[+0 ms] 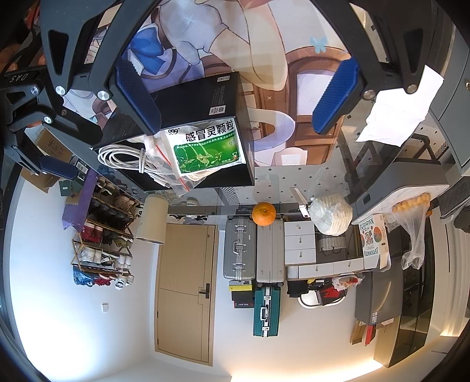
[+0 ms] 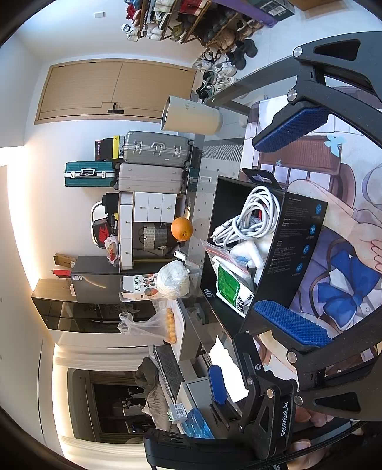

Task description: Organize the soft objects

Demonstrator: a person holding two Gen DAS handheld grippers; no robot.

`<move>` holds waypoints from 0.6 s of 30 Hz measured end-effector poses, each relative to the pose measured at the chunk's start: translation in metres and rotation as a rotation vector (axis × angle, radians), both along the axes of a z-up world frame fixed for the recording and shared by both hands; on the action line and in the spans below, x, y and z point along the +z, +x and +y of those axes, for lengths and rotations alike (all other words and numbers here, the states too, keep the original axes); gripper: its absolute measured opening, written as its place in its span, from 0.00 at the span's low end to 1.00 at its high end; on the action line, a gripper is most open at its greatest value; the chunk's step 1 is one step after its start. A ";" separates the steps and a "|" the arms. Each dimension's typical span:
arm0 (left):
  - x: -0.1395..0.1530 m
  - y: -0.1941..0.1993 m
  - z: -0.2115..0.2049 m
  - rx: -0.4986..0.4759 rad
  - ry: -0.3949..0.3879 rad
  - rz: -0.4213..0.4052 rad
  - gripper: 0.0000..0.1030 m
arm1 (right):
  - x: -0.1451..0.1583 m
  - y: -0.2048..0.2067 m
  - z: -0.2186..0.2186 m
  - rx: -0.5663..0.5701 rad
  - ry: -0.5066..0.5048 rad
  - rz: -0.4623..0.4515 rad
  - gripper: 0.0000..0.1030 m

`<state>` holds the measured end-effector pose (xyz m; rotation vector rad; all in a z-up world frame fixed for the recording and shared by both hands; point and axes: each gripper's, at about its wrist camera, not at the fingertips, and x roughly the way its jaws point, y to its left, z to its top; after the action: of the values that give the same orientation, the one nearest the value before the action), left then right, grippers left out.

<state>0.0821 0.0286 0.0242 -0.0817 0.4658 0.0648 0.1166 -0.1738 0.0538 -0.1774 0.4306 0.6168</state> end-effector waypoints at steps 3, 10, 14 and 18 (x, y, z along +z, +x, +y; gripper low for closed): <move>0.000 0.000 0.000 0.000 -0.001 0.000 1.00 | 0.000 0.000 0.000 0.000 -0.001 0.000 1.00; 0.000 0.000 0.000 0.000 0.001 -0.001 1.00 | -0.001 0.000 0.000 0.000 -0.001 -0.001 1.00; 0.000 0.000 0.000 0.000 0.000 -0.002 1.00 | -0.001 0.000 0.000 -0.001 0.000 0.000 1.00; 0.000 0.000 0.000 0.001 0.000 -0.001 1.00 | -0.001 0.000 0.000 0.000 -0.002 0.000 1.00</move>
<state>0.0819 0.0283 0.0238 -0.0819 0.4649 0.0655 0.1162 -0.1738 0.0532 -0.1789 0.4313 0.6161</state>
